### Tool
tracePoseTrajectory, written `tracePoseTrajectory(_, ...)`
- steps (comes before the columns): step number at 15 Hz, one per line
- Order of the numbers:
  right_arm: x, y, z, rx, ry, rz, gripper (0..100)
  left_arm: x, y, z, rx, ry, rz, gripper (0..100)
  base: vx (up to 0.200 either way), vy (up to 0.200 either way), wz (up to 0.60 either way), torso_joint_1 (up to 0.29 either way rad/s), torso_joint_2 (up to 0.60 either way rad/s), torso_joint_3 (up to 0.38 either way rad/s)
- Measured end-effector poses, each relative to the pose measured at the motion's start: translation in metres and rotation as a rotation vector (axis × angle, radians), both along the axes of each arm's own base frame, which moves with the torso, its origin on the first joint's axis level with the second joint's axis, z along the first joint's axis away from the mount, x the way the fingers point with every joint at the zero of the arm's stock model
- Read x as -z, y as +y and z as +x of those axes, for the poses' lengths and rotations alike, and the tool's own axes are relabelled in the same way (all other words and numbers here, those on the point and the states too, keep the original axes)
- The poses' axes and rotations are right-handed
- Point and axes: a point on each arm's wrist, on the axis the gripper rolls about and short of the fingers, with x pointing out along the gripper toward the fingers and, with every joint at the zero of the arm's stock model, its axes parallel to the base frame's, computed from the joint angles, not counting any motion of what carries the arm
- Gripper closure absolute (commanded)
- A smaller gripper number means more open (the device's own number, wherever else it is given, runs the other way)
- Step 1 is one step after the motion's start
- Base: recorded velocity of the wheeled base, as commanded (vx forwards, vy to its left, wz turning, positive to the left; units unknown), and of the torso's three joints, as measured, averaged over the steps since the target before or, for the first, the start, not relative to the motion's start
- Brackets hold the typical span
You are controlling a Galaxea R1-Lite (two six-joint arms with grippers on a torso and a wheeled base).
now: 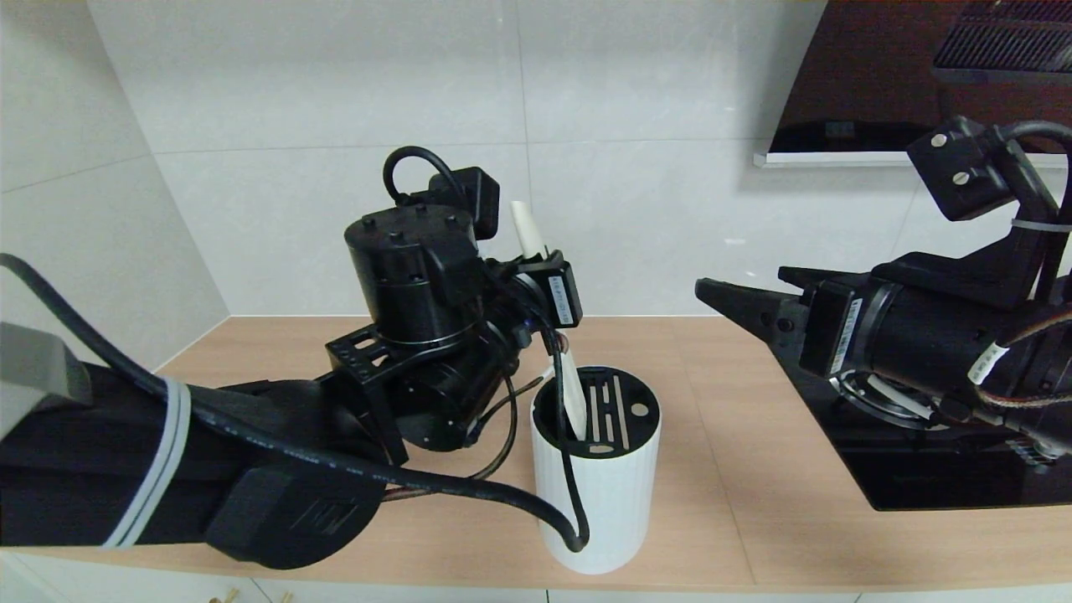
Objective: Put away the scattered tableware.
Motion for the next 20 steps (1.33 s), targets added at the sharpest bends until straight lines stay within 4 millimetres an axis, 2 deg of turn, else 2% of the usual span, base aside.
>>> tracePoseTrajectory(13, 0.001, 0.001, 0.0, 0.0, 0.002, -0.001, 0, 0.056, -0.032, 0.0, -0.006, 0.107, 0.121, 100, 0.0, 0.0, 0.0, 0.0, 0.0, 0.0)
tracePoseTrajectory(18, 0.002, 0.001, 0.002, 0.0, 0.007, -0.005, 0, 0.066, -0.034, 0.0, -0.013, 0.127, 0.144, 100, 0.0, 0.0, 0.0, 0.0, 0.0, 0.0)
tracePoseTrajectory(19, 0.002, 0.002, 0.002, 0.0, 0.007, -0.006, 0, 0.067, -0.034, 0.0, -0.022, 0.128, 0.147, 0, 0.0, 0.0, 0.0, 0.0, 0.0, 0.0)
tracePoseTrajectory(20, 0.002, 0.002, 0.002, 0.0, 0.007, -0.005, 0, 0.068, -0.035, 0.0, -0.03, 0.129, 0.151, 0, 0.0, 0.0, 0.0, 0.0, 0.0, 0.0)
